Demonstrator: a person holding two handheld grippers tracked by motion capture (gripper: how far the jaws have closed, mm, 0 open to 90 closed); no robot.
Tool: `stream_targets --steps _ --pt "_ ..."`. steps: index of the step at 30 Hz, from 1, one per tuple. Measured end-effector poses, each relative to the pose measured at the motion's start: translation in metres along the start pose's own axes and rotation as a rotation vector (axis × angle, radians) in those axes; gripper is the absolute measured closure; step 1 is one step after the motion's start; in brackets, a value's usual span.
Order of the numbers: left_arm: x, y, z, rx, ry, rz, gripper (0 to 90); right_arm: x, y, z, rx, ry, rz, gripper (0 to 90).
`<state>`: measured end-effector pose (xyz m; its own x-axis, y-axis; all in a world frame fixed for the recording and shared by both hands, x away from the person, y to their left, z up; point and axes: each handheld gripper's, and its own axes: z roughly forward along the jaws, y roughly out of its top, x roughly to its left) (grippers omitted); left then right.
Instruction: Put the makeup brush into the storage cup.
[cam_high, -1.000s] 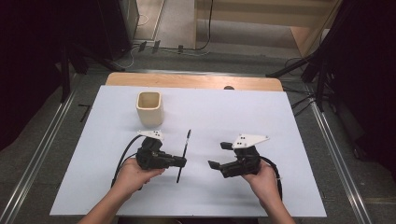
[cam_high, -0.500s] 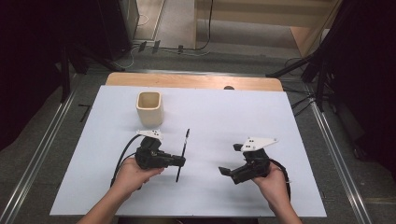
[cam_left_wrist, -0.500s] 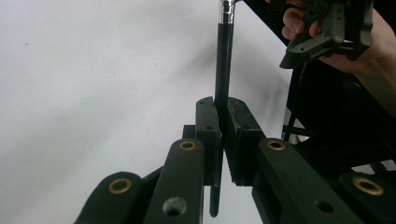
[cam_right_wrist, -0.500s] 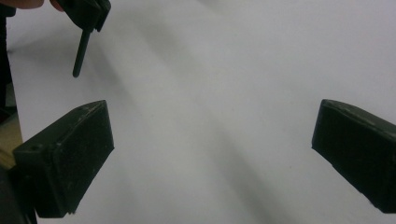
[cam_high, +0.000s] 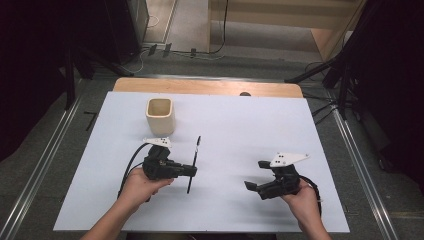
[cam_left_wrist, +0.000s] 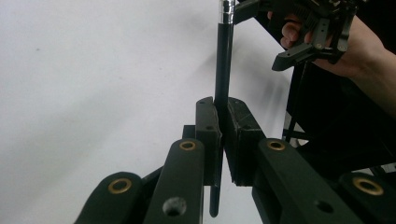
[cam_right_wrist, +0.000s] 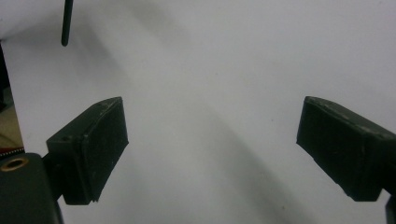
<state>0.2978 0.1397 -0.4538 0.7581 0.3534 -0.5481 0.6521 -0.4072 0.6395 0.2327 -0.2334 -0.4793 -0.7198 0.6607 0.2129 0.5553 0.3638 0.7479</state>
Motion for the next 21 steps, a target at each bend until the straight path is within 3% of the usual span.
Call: stream_targets --steps 9,21 --pt "0.003 0.003 -0.007 -0.016 0.006 0.009 84.9 -0.005 -0.001 -0.002 0.017 -0.032 0.013 12.4" --pt "0.019 0.006 -0.040 -0.097 0.047 -0.006 84.9 -0.010 -0.003 -0.002 0.026 -0.056 0.022 13.5"
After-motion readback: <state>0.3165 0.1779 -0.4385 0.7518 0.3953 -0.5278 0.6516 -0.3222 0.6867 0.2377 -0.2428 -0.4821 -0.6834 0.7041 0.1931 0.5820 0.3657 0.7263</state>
